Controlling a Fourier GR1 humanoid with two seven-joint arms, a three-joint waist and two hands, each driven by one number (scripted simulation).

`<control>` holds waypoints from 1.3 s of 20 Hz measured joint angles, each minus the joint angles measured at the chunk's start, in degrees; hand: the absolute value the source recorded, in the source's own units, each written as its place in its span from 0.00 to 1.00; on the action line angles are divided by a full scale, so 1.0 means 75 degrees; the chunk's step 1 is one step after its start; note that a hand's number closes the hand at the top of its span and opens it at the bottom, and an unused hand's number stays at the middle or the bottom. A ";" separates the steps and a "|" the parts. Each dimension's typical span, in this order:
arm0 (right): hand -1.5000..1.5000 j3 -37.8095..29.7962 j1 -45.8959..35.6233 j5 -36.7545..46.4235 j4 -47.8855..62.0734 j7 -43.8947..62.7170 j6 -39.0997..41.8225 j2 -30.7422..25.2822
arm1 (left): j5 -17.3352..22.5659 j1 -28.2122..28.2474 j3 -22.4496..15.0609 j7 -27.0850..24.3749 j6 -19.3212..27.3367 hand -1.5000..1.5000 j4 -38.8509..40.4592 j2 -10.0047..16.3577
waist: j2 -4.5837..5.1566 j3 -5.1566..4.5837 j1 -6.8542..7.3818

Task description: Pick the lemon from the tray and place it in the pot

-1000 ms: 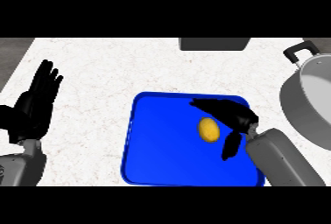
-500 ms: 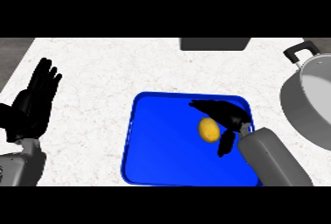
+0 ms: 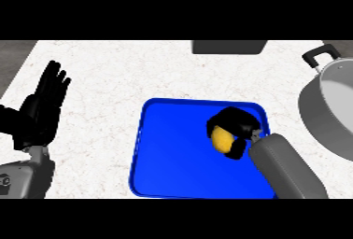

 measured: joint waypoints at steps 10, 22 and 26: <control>1.00 -0.0124 0.0832 0.0547 -0.0833 -0.0416 -0.0162 -0.0073 | -0.0002 0.0209 0.0253 0.0193 -0.0227 0.50 -0.0327 -0.0056 | -0.0029 -0.0002 -0.0045; 1.00 -0.0136 0.5909 -0.0030 -0.6358 -0.0157 -0.0948 -0.1433 | -0.0058 0.0619 0.0588 0.0208 -0.0101 0.50 -0.0485 0.0094 | -0.0141 -0.0006 -0.0631; 1.00 -0.1027 0.6844 -0.0960 -0.8014 0.0016 -0.1334 -0.1248 | -0.0019 0.0742 0.0619 0.0159 -0.0135 0.50 -0.0575 0.0081 | -0.0122 -0.0002 -0.0636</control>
